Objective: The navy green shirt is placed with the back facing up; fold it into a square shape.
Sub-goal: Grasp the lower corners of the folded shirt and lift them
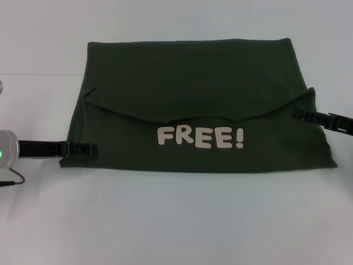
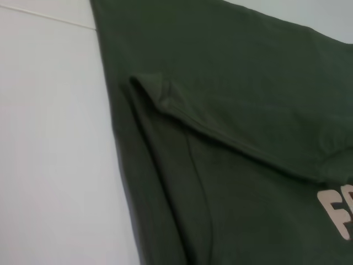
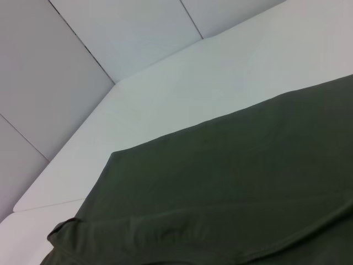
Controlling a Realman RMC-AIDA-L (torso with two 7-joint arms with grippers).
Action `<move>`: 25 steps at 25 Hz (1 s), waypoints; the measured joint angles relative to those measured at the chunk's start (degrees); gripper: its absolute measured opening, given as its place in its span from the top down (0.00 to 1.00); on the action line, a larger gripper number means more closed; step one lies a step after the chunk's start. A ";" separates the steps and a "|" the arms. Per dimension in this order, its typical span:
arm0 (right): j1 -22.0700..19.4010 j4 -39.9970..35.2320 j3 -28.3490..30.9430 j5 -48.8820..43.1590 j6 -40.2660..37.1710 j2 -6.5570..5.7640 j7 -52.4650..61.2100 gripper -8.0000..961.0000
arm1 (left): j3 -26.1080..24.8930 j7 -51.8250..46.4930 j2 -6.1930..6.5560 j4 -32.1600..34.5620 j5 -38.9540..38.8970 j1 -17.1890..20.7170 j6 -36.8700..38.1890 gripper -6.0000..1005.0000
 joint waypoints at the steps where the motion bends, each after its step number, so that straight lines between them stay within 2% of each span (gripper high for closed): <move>1: 0.00 0.00 0.00 0.00 0.00 0.00 0.00 0.04 | 0.15 0.00 0.00 0.00 0.00 -0.04 0.17 0.15; 15: -0.06 0.00 -0.08 0.01 -0.25 0.09 0.00 0.04 | 2.79 0.88 -0.16 0.79 1.45 -0.39 0.44 0.23; 25: -0.17 0.00 -0.09 0.01 -0.64 0.09 0.00 0.04 | 2.91 0.97 -0.18 1.01 1.51 -0.40 -0.03 0.66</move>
